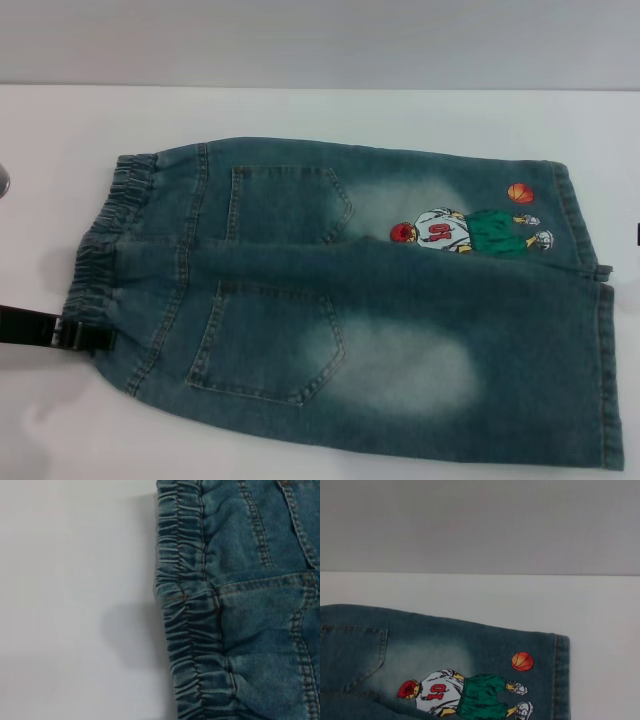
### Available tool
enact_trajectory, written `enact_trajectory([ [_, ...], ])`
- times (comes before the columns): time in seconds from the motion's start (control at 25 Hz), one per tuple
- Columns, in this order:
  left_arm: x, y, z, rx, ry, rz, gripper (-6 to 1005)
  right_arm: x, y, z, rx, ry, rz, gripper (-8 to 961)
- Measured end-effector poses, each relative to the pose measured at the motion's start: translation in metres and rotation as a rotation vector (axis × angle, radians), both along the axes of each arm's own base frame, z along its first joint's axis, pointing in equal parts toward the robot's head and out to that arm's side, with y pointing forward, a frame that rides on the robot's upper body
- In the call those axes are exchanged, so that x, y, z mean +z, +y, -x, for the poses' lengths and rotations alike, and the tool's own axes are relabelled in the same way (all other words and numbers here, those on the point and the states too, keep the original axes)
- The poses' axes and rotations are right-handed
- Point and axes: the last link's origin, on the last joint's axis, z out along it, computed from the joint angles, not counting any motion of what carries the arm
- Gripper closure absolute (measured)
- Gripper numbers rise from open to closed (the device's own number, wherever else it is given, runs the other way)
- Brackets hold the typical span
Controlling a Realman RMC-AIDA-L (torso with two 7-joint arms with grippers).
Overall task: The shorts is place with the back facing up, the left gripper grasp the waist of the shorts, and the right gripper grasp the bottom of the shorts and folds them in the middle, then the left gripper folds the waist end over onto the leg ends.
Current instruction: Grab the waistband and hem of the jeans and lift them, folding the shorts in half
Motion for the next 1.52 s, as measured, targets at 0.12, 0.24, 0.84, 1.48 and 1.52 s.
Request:
enact_trajectory([
  [0.12,-0.001,0.000,0.001,0.001,0.000,0.001,204,-0.001,-0.001,0.000,0.000,0.000,0.005,342],
  [0.24,-0.002,0.000,0.002,0.001,-0.001,0.007,165,-0.001,-0.002,0.001,0.000,-0.001,0.011,342],
  [0.84,-0.009,0.005,0.001,-0.013,-0.008,0.012,140,-0.001,-0.003,0.002,0.003,-0.003,0.016,342],
  [1.48,-0.013,0.007,0.001,-0.012,-0.005,0.019,144,0.000,-0.003,0.003,0.005,-0.007,0.017,342],
  [1.52,-0.013,0.007,0.002,-0.012,-0.005,0.019,144,0.000,-0.004,0.003,0.005,-0.006,0.017,342],
])
